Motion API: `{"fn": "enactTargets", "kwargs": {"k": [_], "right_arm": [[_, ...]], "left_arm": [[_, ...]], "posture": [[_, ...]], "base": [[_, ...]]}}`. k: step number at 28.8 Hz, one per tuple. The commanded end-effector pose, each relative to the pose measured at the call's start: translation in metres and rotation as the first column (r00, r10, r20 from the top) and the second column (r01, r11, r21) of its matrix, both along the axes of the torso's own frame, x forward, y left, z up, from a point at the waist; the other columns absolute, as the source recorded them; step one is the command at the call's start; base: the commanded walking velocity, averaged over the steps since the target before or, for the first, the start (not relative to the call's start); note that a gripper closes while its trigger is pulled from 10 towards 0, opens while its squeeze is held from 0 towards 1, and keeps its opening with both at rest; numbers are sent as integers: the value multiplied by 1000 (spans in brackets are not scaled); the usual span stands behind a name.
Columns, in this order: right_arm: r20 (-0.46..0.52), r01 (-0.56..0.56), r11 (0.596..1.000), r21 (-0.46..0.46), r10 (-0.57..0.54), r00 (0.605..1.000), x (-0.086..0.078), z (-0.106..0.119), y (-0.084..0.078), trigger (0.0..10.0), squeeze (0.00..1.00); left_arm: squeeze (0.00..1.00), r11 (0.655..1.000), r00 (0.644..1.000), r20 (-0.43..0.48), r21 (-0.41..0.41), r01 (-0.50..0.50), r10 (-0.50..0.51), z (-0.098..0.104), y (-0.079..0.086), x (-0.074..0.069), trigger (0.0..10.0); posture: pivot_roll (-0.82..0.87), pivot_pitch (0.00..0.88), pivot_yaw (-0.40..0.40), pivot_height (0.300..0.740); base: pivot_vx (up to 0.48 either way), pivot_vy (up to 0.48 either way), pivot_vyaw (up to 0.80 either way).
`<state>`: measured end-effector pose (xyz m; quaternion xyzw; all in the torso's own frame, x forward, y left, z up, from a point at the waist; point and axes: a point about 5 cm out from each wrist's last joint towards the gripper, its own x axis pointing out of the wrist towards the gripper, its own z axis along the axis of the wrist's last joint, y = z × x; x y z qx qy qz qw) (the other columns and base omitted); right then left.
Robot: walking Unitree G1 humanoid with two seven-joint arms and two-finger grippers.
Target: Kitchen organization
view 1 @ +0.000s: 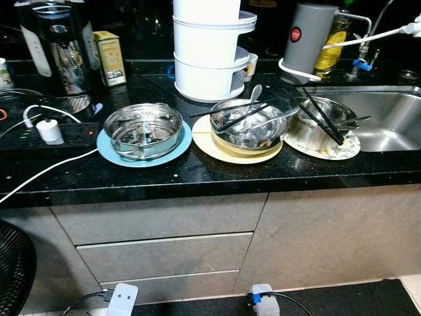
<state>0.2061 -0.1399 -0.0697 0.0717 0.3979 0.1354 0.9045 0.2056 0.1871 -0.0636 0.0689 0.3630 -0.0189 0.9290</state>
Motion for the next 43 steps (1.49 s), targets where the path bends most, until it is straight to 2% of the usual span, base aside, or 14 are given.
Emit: {"fn": "enactTargets", "kwargs": {"k": [1,14,17,21,23,27,32,39,43], "right_arm": [[-21,-1,1000,1,1,1000,-5,-3,0,10000,0],[-20,3,1000,4,-3,1000,-5,-3,1,10000,0],[-20,5,1000,3,-5,1000,-4,-3,1,10000,0],[-20,7,1000,2,-7,1000,-5,-3,0,10000,0],[-20,7,1000,2,-7,1000,-5,-3,-1,10000,0],[-20,7,1000,-1,-7,1000,-5,-3,-1,10000,0],[-17,5,1000,0,-5,1000,-3,-2,-1,10000,0],[-13,-3,1000,-1,3,1000,-3,-2,0,10000,0],[-13,-9,1000,-3,9,1000,-3,-2,0,10000,0]], "left_arm": [[0,1000,999,-36,4,14,-14,-5,-1,-7,10000],[0,999,999,-22,18,33,-33,-4,-2,-5,10000],[0,996,998,-10,55,66,-65,-2,-2,-2,10000],[0,1000,1000,10,-1,-7,7,-1,-2,-2,10000],[0,1000,1000,11,1,-10,10,-1,-2,-2,10000],[0,999,998,45,38,34,-35,2,-3,1,10000],[0,999,996,90,28,26,-28,6,-2,2,10000],[0,999,989,149,35,-9,4,11,9,0,10000],[0,999,983,182,48,7,-16,13,11,-2,10000]], "posture": [[-20,131,-45,740],[-20,142,-41,740],[-23,143,-41,740],[-25,144,-41,740],[-25,143,-43,740],[-23,141,-44,740],[-24,140,-46,740],[-17,137,-50,740],[-17,138,-52,740]], "base": [[0,0,0],[0,0,0],[0,-247,0],[0,-480,0],[0,0,0],[0,0,0],[0,0,0],[0,0,0],[0,0,0]]}}
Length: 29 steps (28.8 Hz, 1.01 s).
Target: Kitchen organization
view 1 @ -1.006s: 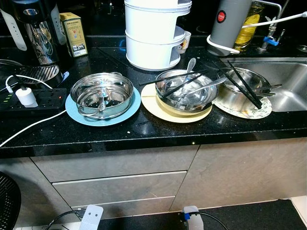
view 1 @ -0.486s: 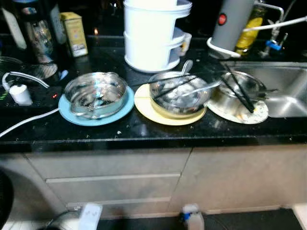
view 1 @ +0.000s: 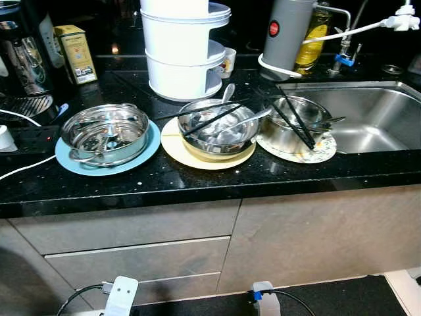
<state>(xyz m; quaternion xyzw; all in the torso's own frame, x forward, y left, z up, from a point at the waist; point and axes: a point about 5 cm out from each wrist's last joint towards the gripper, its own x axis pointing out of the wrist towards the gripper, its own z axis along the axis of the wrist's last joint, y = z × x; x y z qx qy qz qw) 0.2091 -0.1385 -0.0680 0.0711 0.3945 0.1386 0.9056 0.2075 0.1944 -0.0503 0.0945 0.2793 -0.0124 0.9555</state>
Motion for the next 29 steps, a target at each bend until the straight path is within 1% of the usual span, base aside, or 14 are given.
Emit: {"fn": "enactTargets", "kwargs": {"k": [1,4,5,8,9,10,14,17,18,20,21,24,26,29], "right_arm": [[-19,-5,1000,-6,5,1000,-6,-4,-1,10000,0],[-14,-9,1000,-7,9,1000,-6,-4,-1,10000,0],[-10,-9,1000,-7,9,1000,-6,-3,-1,10000,0],[-1,-14,1000,-11,14,1000,-6,-3,-4,10000,0],[7,-18,1000,-13,18,1000,-6,-2,-5,10000,0],[7,-18,1000,-13,18,1000,-6,-2,-5,10000,0],[41,-35,999,-10,35,999,-1,2,-7,10000,0],[151,-73,997,28,68,986,14,16,-3,10000,0],[151,-73,997,28,68,986,14,16,-3,10000,0],[224,-83,995,61,68,972,21,25,-4,10000,0],[224,-83,995,61,68,972,21,25,-4,10000,0],[304,-104,991,81,75,950,27,35,-7,10000,0],[318,-114,990,80,83,944,27,37,-7,10000,0],[351,-81,989,124,33,936,32,45,-9,10000,0]], "left_arm": [[0,1000,1000,18,13,21,-22,1,3,-4,10000],[0,996,996,18,21,92,-92,1,1,-6,10000],[0,985,984,43,30,169,-170,4,-2,-9,10000],[0,964,938,225,23,266,-265,29,-6,-22,10000],[0,967,919,306,34,251,-249,43,-3,-26,10000],[0,967,919,306,34,251,-249,43,-3,-26,10000],[0,980,874,445,46,195,-195,71,2,-31,10000],[0,986,788,594,74,148,-163,115,5,-30,10000],[0,986,788,594,74,148,-163,115,5,-30,10000],[0,988,723,674,84,126,-150,142,4,-29,10000],[0,988,723,674,84,126,-150,142,4,-29,10000],[0,992,617,777,115,51,-122,182,4,-25,10000],[0,992,602,791,129,13,-111,190,6,-22,10000],[43,992,535,840,123,-23,-91,219,1,-6,10000]], "posture": [[-20,137,-50,740],[-24,139,-46,740],[-29,137,-46,740],[-37,138,-46,740],[-34,140,-50,740],[-34,140,-50,740],[-22,140,-59,740],[-9,146,-73,740],[-9,146,-73,740],[0,146,-76,740],[0,146,-76,740],[-6,145,-69,740],[-6,145,-69,740],[-12,141,-64,740]], "base": [[0,0,0],[0,0,0],[0,0,0],[0,0,0],[0,0,0],[0,0,0],[0,0,0],[0,0,0],[0,0,0],[0,0,0],[0,0,0],[0,0,0],[0,0,0],[0,0,0]]}}
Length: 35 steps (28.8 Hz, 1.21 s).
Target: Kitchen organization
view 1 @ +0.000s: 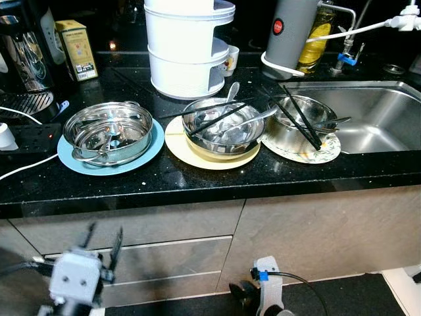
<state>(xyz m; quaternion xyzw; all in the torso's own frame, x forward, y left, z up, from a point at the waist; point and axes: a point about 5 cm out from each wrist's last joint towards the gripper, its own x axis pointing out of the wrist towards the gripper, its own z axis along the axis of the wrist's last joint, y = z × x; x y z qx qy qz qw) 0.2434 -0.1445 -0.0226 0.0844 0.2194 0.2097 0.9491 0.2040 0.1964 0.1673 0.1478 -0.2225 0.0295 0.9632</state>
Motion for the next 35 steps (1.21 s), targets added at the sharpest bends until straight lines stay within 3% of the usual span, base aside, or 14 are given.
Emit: {"fn": "enactTargets", "kwargs": {"k": [1,4,6,9,10,11,12,16,21,30,34,35], "right_arm": [[4,25,999,25,-25,1000,-1,1,-3,10000,0],[17,24,999,29,-24,1000,-1,3,-3,10000,0],[19,30,999,36,-30,999,-2,4,-2,10000,0],[11,41,998,40,-42,999,-3,3,-3,10000,0],[10,42,998,40,-43,999,-4,3,-3,10000,0],[9,42,998,40,-43,999,-4,3,-3,10000,0],[8,43,998,40,-44,999,-4,4,-4,10000,0],[6,45,998,38,-45,999,-4,4,-5,10000,0],[10,29,999,23,-29,1000,-3,5,-4,10000,0],[19,13,1000,11,-13,1000,-2,7,-1,10000,0],[87,-108,994,16,106,991,-2,17,10,10000,0],[120,-194,981,26,189,975,-4,23,16,10000,0]], "left_arm": [[1000,1000,1000,28,0,-4,4,11,-4,3,10000],[1000,1000,997,83,-3,-1,1,27,-8,9,10000],[1000,993,988,149,108,-46,30,45,-9,15,10000],[1000,973,977,193,192,-125,87,56,-4,19,10000],[780,969,973,203,194,-151,111,59,-1,20,10000],[329,966,968,214,194,-172,129,62,2,21,10000],[31,966,966,222,188,-178,135,64,3,22,10000],[0,968,966,219,177,-177,137,66,4,26,10000],[0,985,982,119,73,-156,146,59,6,40,10000],[0,995,993,91,58,-76,70,59,-4,53,10000],[0,998,997,71,58,-40,36,59,-8,62,10000],[0,998,997,66,53,-45,42,59,-7,63,10000]], "posture": [[-20,135,-59,740],[-26,129,-54,740],[-26,129,-54,740],[-29,125,-52,740],[-29,125,-52,740],[-29,125,-52,740],[-30,121,-56,740],[-30,121,-56,740],[-33,123,-59,740],[-39,129,-59,740],[-43,132,-49,740],[-44,133,-47,740]], "base": [[0,0,0],[0,0,0],[0,0,0],[0,0,0],[0,0,0],[0,0,0],[0,0,0],[0,0,0],[0,0,0],[0,0,0],[0,0,0],[0,0,0]]}}
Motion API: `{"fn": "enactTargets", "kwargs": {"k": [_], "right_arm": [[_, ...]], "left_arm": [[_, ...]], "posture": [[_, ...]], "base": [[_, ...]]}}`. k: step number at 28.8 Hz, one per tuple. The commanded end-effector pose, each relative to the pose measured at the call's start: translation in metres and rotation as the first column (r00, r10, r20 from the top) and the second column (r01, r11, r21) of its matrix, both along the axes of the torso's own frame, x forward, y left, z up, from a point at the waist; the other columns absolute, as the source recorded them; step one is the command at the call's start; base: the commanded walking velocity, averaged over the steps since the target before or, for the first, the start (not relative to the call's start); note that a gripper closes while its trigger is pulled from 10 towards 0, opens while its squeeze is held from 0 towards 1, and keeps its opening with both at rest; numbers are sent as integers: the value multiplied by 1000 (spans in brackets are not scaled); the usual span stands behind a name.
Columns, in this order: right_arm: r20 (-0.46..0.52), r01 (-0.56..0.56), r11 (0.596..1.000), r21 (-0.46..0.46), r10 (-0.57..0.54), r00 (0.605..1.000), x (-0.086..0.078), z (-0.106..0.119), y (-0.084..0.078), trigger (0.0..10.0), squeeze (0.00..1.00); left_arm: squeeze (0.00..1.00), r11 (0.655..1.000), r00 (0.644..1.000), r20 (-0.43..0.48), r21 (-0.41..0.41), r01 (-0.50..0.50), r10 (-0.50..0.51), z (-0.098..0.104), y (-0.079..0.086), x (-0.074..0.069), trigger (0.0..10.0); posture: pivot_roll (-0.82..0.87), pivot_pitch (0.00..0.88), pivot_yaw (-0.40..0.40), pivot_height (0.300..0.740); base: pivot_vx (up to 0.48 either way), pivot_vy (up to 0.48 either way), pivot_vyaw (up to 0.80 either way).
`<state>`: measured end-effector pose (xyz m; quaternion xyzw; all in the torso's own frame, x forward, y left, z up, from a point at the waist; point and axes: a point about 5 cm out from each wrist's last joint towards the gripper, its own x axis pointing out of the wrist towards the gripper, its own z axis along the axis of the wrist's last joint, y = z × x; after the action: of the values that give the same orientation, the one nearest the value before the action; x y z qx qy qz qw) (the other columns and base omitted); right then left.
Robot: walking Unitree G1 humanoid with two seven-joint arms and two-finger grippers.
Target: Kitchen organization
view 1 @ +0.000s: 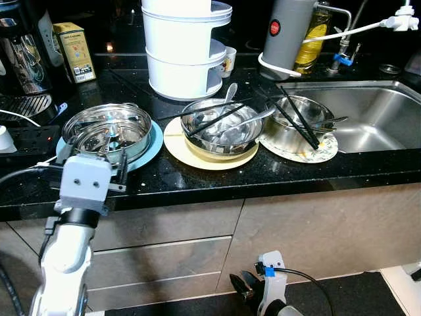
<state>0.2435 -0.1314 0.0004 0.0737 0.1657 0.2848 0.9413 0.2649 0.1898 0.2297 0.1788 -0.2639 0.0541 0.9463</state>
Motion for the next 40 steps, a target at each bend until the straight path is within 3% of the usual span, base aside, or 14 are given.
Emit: {"fn": "enactTargets", "kwargs": {"k": [1,6,8,11,16,18,29,30,31,32,33,38,39,40], "right_arm": [[42,-145,989,26,144,989,-7,8,11,10000,0],[216,-329,940,85,305,927,-8,50,30,10000,0],[368,-443,885,141,368,854,-4,101,44,10000,0],[486,-512,841,173,380,787,0,145,54,10000,0],[577,-457,882,117,314,754,13,171,57,10000,0],[670,-366,930,23,258,696,27,193,61,10000,0],[721,-314,947,-75,269,639,31,215,66,10000,0],[717,-307,948,-86,273,642,31,215,66,10000,0],[717,-307,948,-86,273,642,31,215,66,10000,0],[709,-302,949,-89,273,650,30,217,65,10000,0],[706,-297,951,-86,269,655,31,218,65,10000,0],[707,-284,956,-78,254,660,32,221,65,10000,0],[709,-280,957,-74,248,660,32,222,65,10000,0],[709,-280,957,-74,248,660,32,222,65,10000,0]], "left_arm": [[0,1000,1000,-31,-6,-3,3,-4,2,3,10000],[0,1000,999,-43,-11,-20,20,-3,6,5,10000],[0,999,998,-48,-15,-39,38,-3,10,7,10000],[0,999,998,-49,-18,-46,46,-2,12,8,10000],[0,999,998,-48,-19,-49,48,-2,13,9,10000],[0,998,998,-47,-26,-52,50,-1,13,10,10000],[0,997,997,-55,-49,-57,54,-1,13,11,10000],[0,997,997,-56,-53,-57,53,-1,13,11,7725],[0,997,997,-56,-53,-57,53,-1,13,11,7725],[0,997,997,-59,-55,-55,51,-2,13,12,3608],[0,997,997,-63,-54,-49,45,-2,13,12,2784],[0,998,997,-69,-50,-38,34,-2,11,14,2118],[0,998,997,-74,-48,-35,32,-3,11,14,3294],[0,998,997,-74,-48,-35,32,-3,11,14,3294]], "posture": [[-46,138,-44,740],[-46,144,-44,740],[-47,146,-45,740],[-48,148,-45,740],[-48,147,-45,740],[-47,147,-45,740],[-41,146,-48,740],[-43,146,-49,740],[-43,146,-49,740],[-43,146,-49,740],[-44,147,-49,740],[-44,147,-49,740],[-44,146,-48,740],[-44,146,-48,740]], "base": [[0,0,0],[0,0,0],[0,0,0],[0,0,0],[0,0,0],[0,0,0],[0,0,0],[0,0,0],[0,0,0],[0,0,0],[0,0,0],[0,0,0],[0,0,0],[0,0,0]]}}
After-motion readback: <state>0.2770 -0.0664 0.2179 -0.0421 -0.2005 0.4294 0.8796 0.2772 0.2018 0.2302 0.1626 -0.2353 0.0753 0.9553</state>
